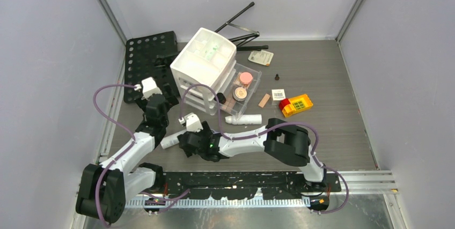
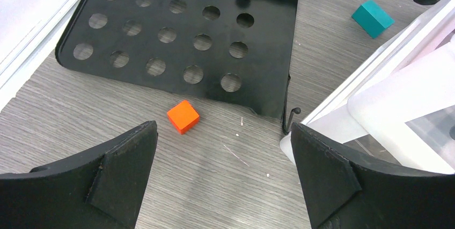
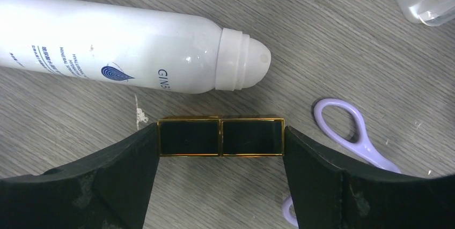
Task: Organize the makeup
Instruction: Pick up the makeup from the center of the board.
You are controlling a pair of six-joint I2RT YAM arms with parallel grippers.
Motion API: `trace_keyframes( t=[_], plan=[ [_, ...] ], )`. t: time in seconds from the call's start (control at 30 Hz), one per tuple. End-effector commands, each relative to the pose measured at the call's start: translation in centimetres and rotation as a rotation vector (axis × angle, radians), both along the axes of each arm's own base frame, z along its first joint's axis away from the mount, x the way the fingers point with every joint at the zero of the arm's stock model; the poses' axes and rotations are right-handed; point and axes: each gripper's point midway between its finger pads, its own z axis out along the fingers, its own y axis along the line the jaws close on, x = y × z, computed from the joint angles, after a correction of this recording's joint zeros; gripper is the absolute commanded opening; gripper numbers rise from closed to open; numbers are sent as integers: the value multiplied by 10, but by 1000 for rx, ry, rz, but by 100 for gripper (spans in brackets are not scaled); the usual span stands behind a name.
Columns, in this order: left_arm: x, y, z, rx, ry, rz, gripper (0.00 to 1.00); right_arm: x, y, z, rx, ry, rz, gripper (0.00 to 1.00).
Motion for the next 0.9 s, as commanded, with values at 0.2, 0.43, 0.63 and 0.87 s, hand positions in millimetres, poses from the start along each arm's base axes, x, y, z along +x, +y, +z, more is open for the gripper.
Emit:
trace_keyframes(
  t=[0.2,0.43,0.63,0.87],
  plan=[
    [3,3,9,-15,-43,28,97,7,5,38,116,-34,-56,66],
    [4,2,9,-16,-44,24,97,10,-19,86,179,-75,-110,63],
    [3,3,10,-16,-46,27,97,14,-43,140,226,-145,-135,62],
    [3,2,9,-17,-44,25,97,33,-89,188,201,-280,-241,61]
  ],
)
